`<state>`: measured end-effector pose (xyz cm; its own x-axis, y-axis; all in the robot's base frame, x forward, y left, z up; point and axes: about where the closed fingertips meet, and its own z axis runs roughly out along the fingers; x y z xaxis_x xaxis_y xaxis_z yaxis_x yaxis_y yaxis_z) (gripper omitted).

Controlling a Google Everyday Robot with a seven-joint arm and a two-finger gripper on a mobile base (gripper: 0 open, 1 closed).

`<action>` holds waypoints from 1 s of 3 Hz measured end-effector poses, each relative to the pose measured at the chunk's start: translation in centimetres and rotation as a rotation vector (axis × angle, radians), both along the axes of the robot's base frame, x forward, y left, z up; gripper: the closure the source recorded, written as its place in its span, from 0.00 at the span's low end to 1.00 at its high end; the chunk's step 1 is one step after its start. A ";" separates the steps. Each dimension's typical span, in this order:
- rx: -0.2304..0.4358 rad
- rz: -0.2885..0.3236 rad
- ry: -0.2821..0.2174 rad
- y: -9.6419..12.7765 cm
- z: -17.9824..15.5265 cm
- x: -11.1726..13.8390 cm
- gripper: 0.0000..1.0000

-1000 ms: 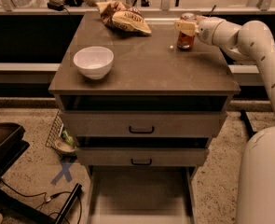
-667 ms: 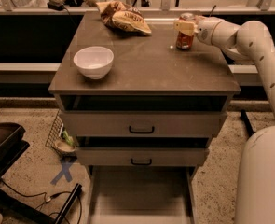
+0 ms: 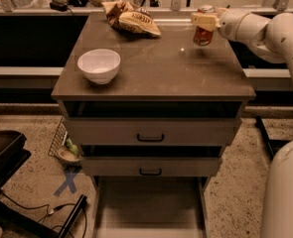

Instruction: Place coke can into bottom drawer

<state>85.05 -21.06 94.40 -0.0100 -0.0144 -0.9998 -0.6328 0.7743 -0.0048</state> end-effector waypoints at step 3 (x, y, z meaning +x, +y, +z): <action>0.000 0.052 -0.157 -3.5 7.2 -17.9 1.00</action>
Offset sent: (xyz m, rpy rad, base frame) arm -0.2536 -0.0816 0.0344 0.0234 -0.1009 -0.0017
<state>67.14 -24.52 101.60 0.1470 -0.0110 -0.9891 -0.6635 0.7405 -0.1069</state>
